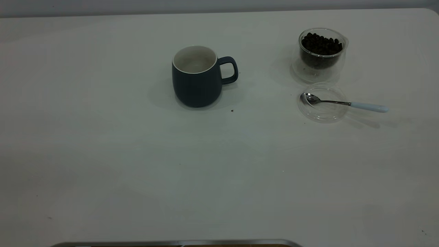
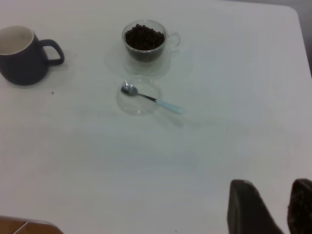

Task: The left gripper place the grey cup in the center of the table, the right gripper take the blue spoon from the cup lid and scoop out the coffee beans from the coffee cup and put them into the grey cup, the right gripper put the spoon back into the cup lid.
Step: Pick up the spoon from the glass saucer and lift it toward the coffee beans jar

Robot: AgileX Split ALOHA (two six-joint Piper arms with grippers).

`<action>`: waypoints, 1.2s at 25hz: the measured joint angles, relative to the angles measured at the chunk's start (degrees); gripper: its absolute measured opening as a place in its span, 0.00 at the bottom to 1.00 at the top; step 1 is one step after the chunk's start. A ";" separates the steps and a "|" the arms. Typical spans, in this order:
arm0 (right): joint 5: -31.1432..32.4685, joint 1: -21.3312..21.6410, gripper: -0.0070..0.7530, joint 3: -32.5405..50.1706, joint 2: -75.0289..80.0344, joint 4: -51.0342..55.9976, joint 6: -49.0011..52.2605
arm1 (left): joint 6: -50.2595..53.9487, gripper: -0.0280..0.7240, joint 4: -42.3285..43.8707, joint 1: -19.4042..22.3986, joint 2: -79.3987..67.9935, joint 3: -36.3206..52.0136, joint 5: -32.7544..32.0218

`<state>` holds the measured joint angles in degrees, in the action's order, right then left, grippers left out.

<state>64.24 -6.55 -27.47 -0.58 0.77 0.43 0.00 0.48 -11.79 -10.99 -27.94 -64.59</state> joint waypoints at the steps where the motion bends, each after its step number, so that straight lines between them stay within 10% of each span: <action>1: 0.00 0.00 0.32 0.00 0.00 0.00 0.00 | 0.00 0.77 0.00 3.14 0.00 0.00 0.00; 6: 0.00 0.00 0.32 0.00 0.00 0.00 0.00 | 0.00 0.77 0.00 12.43 0.67 0.05 0.00; 30: 0.00 0.00 0.32 0.00 -0.06 0.00 0.00 | -0.30 0.77 -0.05 12.61 11.96 0.10 -0.42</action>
<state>64.24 -6.55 -27.47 -0.64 0.77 0.43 -0.30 0.43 0.81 0.97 -27.84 -65.01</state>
